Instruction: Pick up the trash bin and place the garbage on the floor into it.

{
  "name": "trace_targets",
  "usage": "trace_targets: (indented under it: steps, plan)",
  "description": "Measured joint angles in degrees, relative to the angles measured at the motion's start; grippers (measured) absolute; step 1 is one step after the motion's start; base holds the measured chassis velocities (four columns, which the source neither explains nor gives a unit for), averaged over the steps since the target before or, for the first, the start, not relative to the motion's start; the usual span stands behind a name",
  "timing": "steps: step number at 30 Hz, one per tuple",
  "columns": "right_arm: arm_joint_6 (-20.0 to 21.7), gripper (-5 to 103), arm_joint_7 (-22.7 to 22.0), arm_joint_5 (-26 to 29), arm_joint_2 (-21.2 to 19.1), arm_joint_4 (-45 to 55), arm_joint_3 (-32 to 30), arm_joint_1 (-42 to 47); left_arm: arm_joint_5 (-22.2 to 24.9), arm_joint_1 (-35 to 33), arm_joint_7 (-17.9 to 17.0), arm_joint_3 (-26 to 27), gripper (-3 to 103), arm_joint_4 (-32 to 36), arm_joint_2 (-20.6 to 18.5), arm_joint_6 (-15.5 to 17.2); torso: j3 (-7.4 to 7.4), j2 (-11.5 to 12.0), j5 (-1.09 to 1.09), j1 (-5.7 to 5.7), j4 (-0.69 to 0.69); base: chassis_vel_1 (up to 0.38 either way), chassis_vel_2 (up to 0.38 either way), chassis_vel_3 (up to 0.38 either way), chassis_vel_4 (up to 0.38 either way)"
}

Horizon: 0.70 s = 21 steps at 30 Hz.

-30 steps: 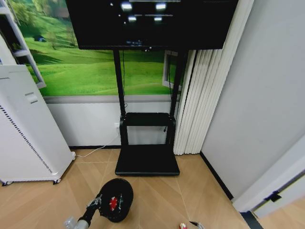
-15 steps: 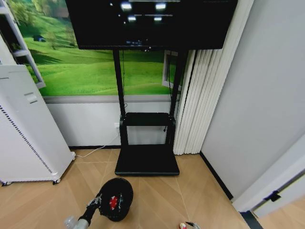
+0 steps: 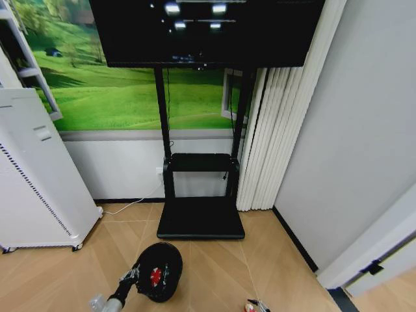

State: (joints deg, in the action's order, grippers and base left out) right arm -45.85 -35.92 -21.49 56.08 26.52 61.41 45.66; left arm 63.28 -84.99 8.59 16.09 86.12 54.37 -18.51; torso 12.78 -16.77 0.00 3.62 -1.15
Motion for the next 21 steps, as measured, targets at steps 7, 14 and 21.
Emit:
trace_targets:
  steps: [7, 14, 21]
  plan:
    - [0.0, 61, -0.12, -0.35, 0.6, -0.51, 0.11, 0.07, 0.19, 0.39, -0.07, -0.19, 8, -0.35, 0.08, 0.05, 0.0, 0.0, 0.0, 0.0, 0.0, 0.0, 0.0, 0.0, 0.0]
    - [0.0, 34, -0.18, -0.68, 0.59, -0.7, 0.18, 0.25, 0.24, 0.56, -0.08, -0.27, 8, -0.85, 0.39, 0.06, 0.0, 0.0, 0.0, 0.0, 0.0, 0.0, 0.0, 0.0, 0.0]
    - [0.0, 12, -0.21, -0.68, 0.58, -0.76, -0.02, 0.75, 0.26, 0.7, -0.08, -0.51, 8, -0.83, 0.46, 0.06, 0.0, 0.0, 0.0, 0.0, 0.0, 0.0, 0.0, 0.0, 0.0]
